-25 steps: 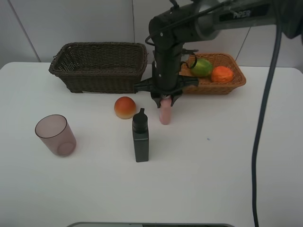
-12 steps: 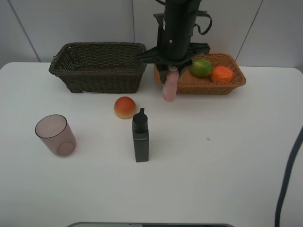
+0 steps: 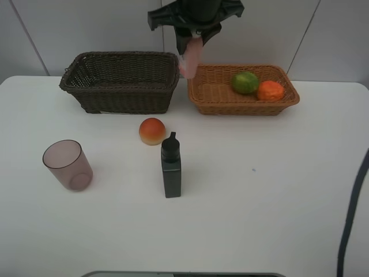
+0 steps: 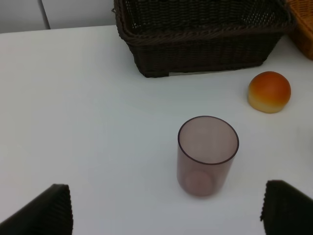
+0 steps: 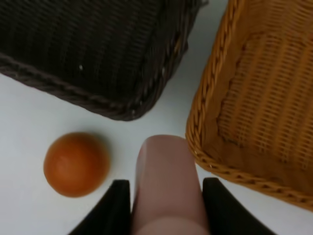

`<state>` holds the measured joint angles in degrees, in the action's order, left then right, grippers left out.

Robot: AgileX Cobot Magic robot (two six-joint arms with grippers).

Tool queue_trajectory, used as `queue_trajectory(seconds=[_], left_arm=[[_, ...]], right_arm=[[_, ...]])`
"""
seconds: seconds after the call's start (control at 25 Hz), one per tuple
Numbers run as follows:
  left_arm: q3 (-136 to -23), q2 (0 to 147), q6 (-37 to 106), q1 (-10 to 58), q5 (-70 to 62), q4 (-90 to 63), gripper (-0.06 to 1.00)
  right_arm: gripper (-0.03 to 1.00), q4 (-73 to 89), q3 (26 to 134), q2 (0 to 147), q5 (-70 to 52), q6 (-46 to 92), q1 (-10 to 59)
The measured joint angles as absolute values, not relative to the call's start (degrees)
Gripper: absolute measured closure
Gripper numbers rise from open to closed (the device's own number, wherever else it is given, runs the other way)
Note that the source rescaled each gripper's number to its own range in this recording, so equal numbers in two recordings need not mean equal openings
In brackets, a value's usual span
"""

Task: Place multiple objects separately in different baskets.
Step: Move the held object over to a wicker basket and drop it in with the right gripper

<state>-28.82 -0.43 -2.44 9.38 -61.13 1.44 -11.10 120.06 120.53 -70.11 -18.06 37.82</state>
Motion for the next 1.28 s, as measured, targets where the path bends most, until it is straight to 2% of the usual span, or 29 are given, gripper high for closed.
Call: queue_trajectory(seconds=[0.32,0.76,1.28], left_arm=[[-28.82,-0.43,-2.44,9.38,-61.13,1.44,-0.06],[-28.82,-0.43,-2.44,9.38,-61.13,1.44,-0.06],[-28.82,-0.43,-2.44,9.38,-61.13,1.44,-0.06]], right_arm=[[0.96,-10.22,131.41,128.78,-68.09,-17.06,38.93],[0.96,-10.33,131.73,136.40,-47.35,-17.07,40.92],[0.96,-10.44,131.73,143.57,-42.52,-17.07,40.92]])
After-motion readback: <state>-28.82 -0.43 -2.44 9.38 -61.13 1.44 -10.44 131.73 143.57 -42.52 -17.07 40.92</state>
